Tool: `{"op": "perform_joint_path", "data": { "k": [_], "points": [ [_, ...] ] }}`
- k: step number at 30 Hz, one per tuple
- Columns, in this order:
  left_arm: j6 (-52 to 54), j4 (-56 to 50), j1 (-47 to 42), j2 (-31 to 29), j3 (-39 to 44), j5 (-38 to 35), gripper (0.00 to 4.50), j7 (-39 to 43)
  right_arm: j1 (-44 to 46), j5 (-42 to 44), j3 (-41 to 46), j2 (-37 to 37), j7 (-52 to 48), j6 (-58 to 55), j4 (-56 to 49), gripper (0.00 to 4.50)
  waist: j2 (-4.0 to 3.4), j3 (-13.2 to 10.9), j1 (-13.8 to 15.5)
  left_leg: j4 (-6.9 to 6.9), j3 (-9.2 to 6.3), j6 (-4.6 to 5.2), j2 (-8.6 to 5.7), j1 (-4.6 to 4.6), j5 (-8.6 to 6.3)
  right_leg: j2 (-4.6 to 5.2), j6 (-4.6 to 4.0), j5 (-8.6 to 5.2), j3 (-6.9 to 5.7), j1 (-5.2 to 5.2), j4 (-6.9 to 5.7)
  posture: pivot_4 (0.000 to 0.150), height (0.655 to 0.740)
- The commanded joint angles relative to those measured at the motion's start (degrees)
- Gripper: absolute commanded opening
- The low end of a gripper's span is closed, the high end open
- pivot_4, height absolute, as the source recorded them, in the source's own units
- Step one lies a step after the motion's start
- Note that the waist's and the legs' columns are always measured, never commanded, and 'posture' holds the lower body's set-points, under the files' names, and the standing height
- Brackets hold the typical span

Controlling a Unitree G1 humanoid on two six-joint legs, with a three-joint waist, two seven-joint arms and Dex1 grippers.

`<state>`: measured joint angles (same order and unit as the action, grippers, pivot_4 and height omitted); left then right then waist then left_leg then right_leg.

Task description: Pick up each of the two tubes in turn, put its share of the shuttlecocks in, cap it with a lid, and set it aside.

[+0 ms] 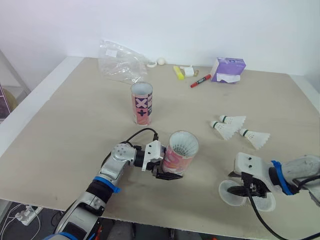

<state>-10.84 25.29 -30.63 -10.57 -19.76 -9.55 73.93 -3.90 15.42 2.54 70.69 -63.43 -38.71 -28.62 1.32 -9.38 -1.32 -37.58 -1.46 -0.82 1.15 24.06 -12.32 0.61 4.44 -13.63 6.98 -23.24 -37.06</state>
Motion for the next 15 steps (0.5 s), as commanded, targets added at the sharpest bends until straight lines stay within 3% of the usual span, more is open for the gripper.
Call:
{"op": "perform_joint_path", "data": {
  "k": [1, 3, 4, 10, 15],
  "points": [
    [0.35, 0.9, 0.49, 0.09, -1.63, 1.41, 3.79, 0.27, -0.29, -1.37, -0.68, -0.07, 1.14, 0.1, -0.32, 1.21, 0.01, 0.01, 0.0, -0.03, 0.01, 0.0, 0.0, 0.0, 0.0, 0.0, -0.03, -0.01, 0.01, 0.01, 0.0, 0.15, 0.74],
    [0.24, 1.09, 0.47, 0.13, -1.66, 1.55, 3.79, 0.11, -0.39, -1.65, -0.82, 0.07, 1.19, 0.47, -0.43, 0.29, 0.04, 0.03, 0.01, -0.06, 0.02, 0.0, 0.0, 0.0, 0.0, 0.0, -0.17, -0.07, 0.01, 0.01, 0.0, 0.15, 0.74],
    [0.15, 1.2, 0.48, 0.15, -1.67, 1.63, 3.79, 0.01, -0.48, -1.79, -0.85, 0.12, 1.21, 0.63, -0.49, 0.09, 0.04, 0.04, 0.01, -0.07, 0.02, 0.0, 0.0, 0.0, 0.0, 0.01, -0.19, -0.08, 0.01, 0.02, 0.0, 0.15, 0.74],
    [0.04, 1.37, 0.6, 0.22, -1.57, 1.64, 3.79, -0.28, -0.57, -2.45, -0.04, -0.12, 0.96, 3.93, -0.93, 0.09, 0.05, 0.07, 0.01, -0.07, 0.02, 0.0, 0.0, -0.01, 0.0, 0.01, -0.15, -0.06, 0.01, 0.04, 0.0, 0.15, 0.74],
    [0.1, 2.06, 0.51, 0.22, -1.18, 1.59, 3.79, -0.81, 7.37, 5.26, 7.38, -0.13, -5.01, 8.28, -1.69, 0.09, -0.12, 0.05, 0.0, -0.12, 0.04, 0.0, -0.01, -0.01, 0.01, 0.01, -0.03, 0.05, 0.04, 0.03, 0.0, 0.15, 0.74]
  ]
}}
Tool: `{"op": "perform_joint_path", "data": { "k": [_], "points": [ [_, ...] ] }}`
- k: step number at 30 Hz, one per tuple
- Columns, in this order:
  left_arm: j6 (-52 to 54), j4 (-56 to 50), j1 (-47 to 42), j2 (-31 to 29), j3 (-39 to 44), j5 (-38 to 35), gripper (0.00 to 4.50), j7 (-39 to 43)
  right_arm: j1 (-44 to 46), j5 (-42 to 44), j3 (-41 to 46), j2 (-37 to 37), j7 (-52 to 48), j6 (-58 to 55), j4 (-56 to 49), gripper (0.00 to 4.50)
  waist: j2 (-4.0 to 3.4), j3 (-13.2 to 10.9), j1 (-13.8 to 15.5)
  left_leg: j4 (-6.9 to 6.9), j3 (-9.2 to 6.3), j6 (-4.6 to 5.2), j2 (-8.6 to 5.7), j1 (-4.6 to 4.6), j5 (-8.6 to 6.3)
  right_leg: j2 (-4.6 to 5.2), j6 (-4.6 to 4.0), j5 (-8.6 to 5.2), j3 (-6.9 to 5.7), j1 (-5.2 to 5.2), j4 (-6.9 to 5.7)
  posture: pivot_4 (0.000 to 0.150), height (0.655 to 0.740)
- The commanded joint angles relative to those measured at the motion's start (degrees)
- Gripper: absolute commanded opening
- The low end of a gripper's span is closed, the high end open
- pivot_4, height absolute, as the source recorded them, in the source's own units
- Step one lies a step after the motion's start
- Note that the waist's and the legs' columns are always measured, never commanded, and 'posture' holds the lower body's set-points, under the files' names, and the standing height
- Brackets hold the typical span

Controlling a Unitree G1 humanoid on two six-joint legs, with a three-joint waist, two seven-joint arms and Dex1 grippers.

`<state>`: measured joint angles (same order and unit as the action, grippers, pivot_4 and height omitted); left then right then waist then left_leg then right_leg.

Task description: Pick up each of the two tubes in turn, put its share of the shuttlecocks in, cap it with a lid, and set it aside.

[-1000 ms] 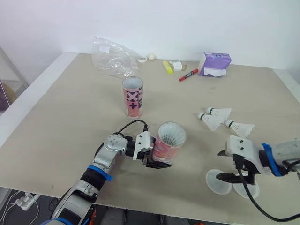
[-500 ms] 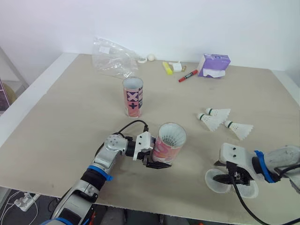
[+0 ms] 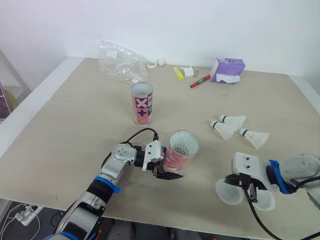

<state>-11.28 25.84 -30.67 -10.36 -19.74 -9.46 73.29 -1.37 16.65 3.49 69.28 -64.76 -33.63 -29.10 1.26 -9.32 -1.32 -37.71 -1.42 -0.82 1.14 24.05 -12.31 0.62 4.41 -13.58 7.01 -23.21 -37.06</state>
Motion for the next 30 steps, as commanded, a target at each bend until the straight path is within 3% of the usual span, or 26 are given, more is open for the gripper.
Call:
{"op": "perform_joint_path", "data": {
  "k": [1, 4, 7, 11, 19, 30],
  "points": [
    [0.59, 1.65, 0.51, 0.03, -1.12, 1.45, 3.79, -0.27, 7.09, 5.42, 7.5, 1.85, -5.06, 3.83, -0.92, 0.09, -0.13, -0.03, -0.01, -0.02, 0.02, 0.0, 0.0, 0.0, 0.0, 0.0, 0.02, 0.02, 0.01, 0.01, 0.0, 0.15, 0.74],
    [0.85, 2.02, 0.36, 0.14, -0.93, 1.29, 3.79, -0.54, 17.95, 10.54, 8.62, 2.25, -6.99, 3.51, 0.17, 0.09, -0.14, -0.03, -0.03, -0.09, 0.02, 0.01, 0.0, 0.0, 0.01, 0.01, -0.04, 0.02, 0.01, 0.02, 0.01, 0.15, 0.74],
    [0.6, 2.76, 0.04, 0.27, -0.88, 1.57, 3.79, -0.64, 34.8, 15.29, 4.4, 0.14, -7.58, 1.59, 1.16, 0.09, -0.33, -0.05, -0.09, -0.1, 0.12, 0.0, 0.04, -0.04, 0.01, 0.01, -0.18, 0.05, 0.02, 0.0, 0.01, 0.15, 0.74],
    [0.0, 3.91, -0.43, 0.56, -0.91, 2.04, 3.79, -0.88, 45.12, 14.66, -2.38, -3.93, -8.05, 1.21, 1.77, 0.09, -0.17, 0.01, 0.13, -0.08, -0.03, 0.01, 0.08, -0.04, 0.02, 0.0, -0.31, -0.01, -0.14, 0.02, 0.01, 0.15, 0.74],
    [-0.35, 4.17, -0.37, 0.94, -0.92, 2.29, 3.79, -1.65, 51.21, 4.08, -16.3, -12.84, -8.39, 6.6, 6.29, 0.09, -0.25, 0.02, 0.14, -0.13, 0.19, 0.04, 0.0, 0.05, 0.06, 0.26, -0.26, 0.11, -0.18, -0.11, 0.0, 0.15, 0.74],
    [-0.1, 3.3, 0.43, 0.02, -0.7, 2.31, 3.79, -2.19, 51.19, -0.64, -17.55, -14.93, -11.01, 11.64, 9.67, 0.09, -0.25, 0.02, 0.08, -0.12, 0.2, 0.04, 0.0, 0.04, 0.06, 0.28, -0.27, 0.12, -0.2, -0.11, -0.01, 0.15, 0.74]
  ]
}}
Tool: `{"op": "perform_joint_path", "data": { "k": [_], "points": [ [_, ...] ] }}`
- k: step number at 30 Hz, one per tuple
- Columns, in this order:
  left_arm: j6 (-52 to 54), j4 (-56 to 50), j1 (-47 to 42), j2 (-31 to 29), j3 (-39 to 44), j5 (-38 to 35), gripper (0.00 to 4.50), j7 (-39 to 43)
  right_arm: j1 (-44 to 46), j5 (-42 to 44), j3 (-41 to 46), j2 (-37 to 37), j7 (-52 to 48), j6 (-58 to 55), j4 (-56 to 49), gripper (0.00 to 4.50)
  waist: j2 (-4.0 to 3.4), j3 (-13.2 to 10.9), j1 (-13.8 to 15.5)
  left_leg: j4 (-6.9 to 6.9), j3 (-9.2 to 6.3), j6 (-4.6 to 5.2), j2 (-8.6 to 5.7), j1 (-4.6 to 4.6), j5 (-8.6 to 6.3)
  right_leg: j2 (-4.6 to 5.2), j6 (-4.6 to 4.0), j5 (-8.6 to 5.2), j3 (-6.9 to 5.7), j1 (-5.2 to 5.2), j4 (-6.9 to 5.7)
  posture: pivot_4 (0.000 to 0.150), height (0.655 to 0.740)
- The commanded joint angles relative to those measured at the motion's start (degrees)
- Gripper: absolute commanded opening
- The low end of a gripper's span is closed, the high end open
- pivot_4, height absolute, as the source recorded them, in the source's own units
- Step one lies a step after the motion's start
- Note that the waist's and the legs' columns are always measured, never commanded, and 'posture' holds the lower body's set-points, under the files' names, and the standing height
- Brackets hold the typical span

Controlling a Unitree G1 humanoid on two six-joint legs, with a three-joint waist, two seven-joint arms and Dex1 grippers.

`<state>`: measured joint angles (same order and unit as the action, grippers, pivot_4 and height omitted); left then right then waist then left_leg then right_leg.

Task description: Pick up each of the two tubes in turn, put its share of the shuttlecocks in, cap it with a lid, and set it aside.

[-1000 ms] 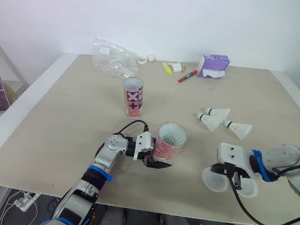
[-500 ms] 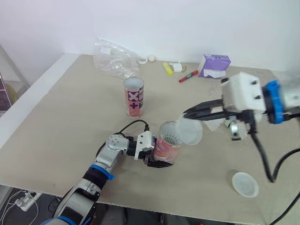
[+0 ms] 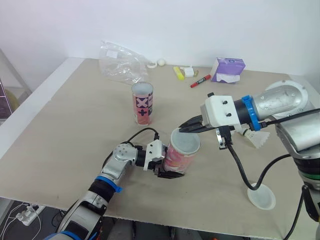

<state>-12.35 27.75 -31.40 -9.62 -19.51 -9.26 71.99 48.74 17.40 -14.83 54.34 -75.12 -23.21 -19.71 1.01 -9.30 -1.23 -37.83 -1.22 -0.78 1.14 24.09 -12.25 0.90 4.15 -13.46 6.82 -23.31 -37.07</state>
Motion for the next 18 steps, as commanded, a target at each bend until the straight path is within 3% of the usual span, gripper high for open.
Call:
{"op": "perform_joint_path", "data": {
  "k": [1, 18],
  "points": [
    [1.0, 1.4, 1.14, -0.76, -0.92, 2.09, 3.79, -0.93, 0.96, -1.76, 0.71, 0.12, -0.87, 1.56, 0.35, 0.09, 0.0, 0.0, -0.01, 0.0, 0.0, 0.0, 0.0, 0.0, 0.0, 0.0, 0.0, 0.0, 0.0, 0.0, 0.0, 0.15, 0.74],
    [1.15, 2.3, 0.3, -0.62, -0.99, 2.31, 3.79, -1.31, 0.5, -4.46, 1.13, 0.9, -3.52, 3.94, 0.5, 0.09, 0.0, 0.0, -0.01, 0.0, 0.0, 0.0, -0.01, 0.0, 0.01, 0.01, 0.0, 0.01, 0.0, 0.01, 0.0, 0.15, 0.74]
  ]
}}
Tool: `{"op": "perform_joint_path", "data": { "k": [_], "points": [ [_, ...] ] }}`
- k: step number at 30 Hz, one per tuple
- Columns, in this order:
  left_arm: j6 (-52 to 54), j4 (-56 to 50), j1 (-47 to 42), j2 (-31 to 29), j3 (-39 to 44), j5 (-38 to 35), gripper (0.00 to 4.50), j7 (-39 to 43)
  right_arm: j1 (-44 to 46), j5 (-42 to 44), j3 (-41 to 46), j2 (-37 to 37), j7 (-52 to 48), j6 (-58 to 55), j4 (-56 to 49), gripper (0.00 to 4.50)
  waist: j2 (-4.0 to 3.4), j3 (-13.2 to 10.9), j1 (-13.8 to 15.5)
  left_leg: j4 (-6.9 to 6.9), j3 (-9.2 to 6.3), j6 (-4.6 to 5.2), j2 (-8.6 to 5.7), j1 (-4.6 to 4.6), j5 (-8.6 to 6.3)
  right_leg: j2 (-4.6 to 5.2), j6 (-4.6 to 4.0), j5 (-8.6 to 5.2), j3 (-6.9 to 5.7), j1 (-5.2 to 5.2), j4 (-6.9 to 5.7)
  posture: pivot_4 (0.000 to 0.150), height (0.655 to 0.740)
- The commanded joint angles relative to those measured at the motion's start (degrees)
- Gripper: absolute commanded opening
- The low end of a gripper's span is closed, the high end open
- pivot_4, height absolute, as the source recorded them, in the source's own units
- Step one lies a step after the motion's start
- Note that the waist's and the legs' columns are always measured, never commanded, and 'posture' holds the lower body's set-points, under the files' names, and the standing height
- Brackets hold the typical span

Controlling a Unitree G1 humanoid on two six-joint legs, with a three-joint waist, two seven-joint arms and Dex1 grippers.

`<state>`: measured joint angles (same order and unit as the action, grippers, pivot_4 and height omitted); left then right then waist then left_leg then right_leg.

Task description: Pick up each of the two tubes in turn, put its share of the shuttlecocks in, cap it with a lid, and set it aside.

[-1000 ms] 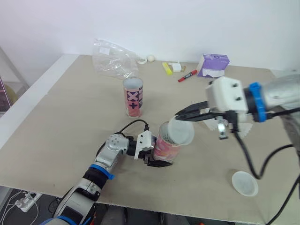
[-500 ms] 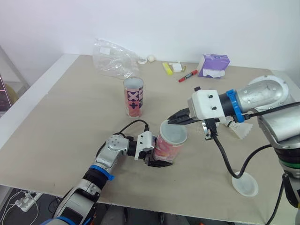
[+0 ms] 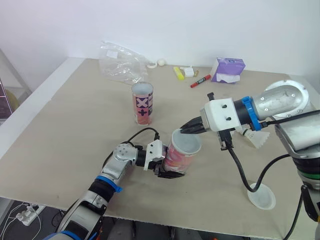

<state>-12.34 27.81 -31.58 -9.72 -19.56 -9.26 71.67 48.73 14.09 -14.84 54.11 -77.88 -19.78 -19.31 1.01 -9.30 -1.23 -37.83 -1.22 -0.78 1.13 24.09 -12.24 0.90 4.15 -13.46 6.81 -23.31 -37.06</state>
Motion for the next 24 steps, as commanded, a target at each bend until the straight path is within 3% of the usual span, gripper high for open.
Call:
{"op": "perform_joint_path", "data": {
  "k": [1, 2, 3, 8, 9, 19, 22, 24],
  "points": [
    [1.13, 2.23, 0.49, -0.51, -0.97, 2.33, 3.79, -1.01, 0.49, -1.14, 1.12, 1.16, -0.85, 0.35, 0.07, 0.09, 0.0, 0.0, 0.0, 0.0, 0.0, 0.0, 0.0, 0.0, 0.0, 0.0, 0.0, 0.0, 0.0, 0.0, 0.0, 0.15, 0.74],
    [1.14, 2.22, 0.49, -0.5, -0.99, 2.33, 3.79, -1.02, 0.44, -0.86, 1.12, 1.2, -1.03, -0.17, 0.0, 0.09, 0.0, 0.0, 0.0, 0.0, 0.0, 0.0, 0.0, 0.0, 0.0, 0.0, 0.0, 0.0, 0.0, 0.0, 0.0, 0.15, 0.74],
    [1.16, 2.18, 0.53, -0.52, -1.01, 2.32, 3.79, -1.03, 0.38, -0.55, 1.2, 1.14, -1.03, -0.76, -0.1, 0.36, 0.0, 0.0, 0.0, 0.0, 0.0, 0.0, 0.0, 0.0, 0.0, 0.0, 0.0, 0.0, 0.0, 0.01, 0.0, 0.15, 0.74],
    [1.31, 2.08, 0.59, -0.68, -1.08, 2.33, 3.79, -1.03, 0.0, -0.69, 1.59, 0.96, -0.44, -1.71, -0.44, 2.12, 0.0, 0.0, 0.0, 0.0, -0.01, 0.0, 0.0, -0.02, 0.0, 0.0, 0.0, 0.0, 0.0, 0.01, 0.0, 0.15, 0.74],
    [1.39, 2.05, 0.59, -0.69, -1.09, 2.3, 3.79, -1.01, 0.0, -0.69, 1.91, 0.92, -0.3, -1.54, -0.39, 2.29, 0.0, 0.0, 0.0, 0.0, -0.01, 0.0, 0.0, -0.02, 0.0, 0.0, -0.01, 0.0, -0.01, 0.01, 0.0, 0.15, 0.74],
    [1.57, 1.96, 0.6, -0.75, -0.93, 2.1, 3.79, -1.13, 2.26, 10.57, 10.8, 0.19, 3.04, -14.88, -0.5, 2.29, 0.0, 0.0, 0.0, 0.0, -0.04, 0.0, 0.01, -0.01, 0.01, 0.02, -0.04, 0.01, -0.05, 0.01, 0.0, 0.15, 0.74],
    [1.63, 1.89, 0.61, -0.6, -0.93, 2.02, 3.79, -1.16, -0.38, 14.16, 10.63, -0.38, 3.63, -18.33, -3.6, 1.49, 0.0, 0.0, -0.01, 0.0, -0.03, 0.0, 0.01, -0.01, 0.01, 0.02, -0.04, 0.01, -0.05, 0.01, 0.0, 0.15, 0.74],
    [1.65, 1.84, 0.6, -0.49, -0.99, 2.04, 3.79, -1.21, -2.17, 14.35, 9.21, -0.48, 4.26, -18.98, -5.6, 0.54, 0.0, 0.0, 0.0, 0.01, -0.05, 0.0, 0.01, 0.0, 0.01, 0.02, -0.04, 0.0, -0.08, 0.02, 0.0, 0.15, 0.74]
  ]
}}
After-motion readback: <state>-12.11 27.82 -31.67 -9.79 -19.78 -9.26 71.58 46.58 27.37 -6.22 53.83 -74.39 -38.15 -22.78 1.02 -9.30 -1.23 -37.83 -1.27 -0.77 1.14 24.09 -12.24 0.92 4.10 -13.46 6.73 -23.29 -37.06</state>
